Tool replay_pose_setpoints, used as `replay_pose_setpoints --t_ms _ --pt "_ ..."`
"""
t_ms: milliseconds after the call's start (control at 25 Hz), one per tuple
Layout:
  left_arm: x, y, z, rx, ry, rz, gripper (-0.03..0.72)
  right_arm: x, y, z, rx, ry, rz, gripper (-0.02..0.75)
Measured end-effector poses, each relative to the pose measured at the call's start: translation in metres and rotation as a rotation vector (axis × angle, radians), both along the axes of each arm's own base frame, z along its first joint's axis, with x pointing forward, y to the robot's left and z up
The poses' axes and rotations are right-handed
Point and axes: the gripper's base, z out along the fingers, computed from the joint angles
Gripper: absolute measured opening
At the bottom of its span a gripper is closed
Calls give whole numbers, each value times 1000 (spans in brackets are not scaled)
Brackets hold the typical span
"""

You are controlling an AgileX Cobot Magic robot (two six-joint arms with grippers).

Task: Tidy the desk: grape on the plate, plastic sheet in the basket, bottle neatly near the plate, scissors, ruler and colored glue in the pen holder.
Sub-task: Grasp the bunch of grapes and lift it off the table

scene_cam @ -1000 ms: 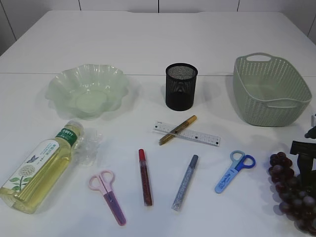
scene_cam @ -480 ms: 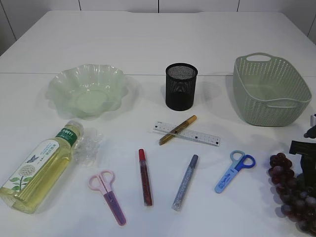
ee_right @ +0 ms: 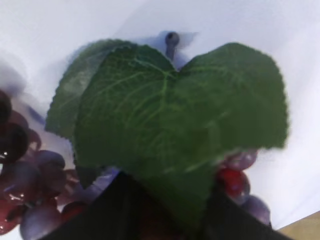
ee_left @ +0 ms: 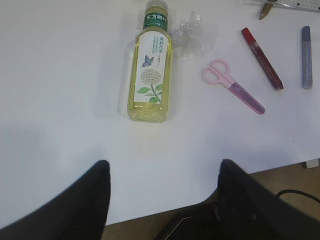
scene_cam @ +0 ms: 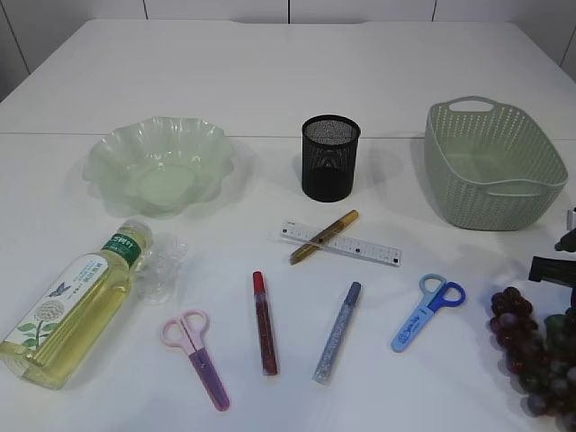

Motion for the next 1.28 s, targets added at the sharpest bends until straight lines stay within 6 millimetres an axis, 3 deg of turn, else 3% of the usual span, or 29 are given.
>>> replay_pose_setpoints --t_ms 400,640,960,1280 --pt "0 0 0 -1 1 -1 494 1 0 -5 7 13 18 220" --pt "0 0 0 -3 1 -1 494 1 0 -5 9 15 26 120" --pt "0 -1 0 -7 2 -3 494 1 0 -5 20 22 59 101" --pt "0 -1 0 -10 2 -2 494 0 -1 23 5 -96 125 90"
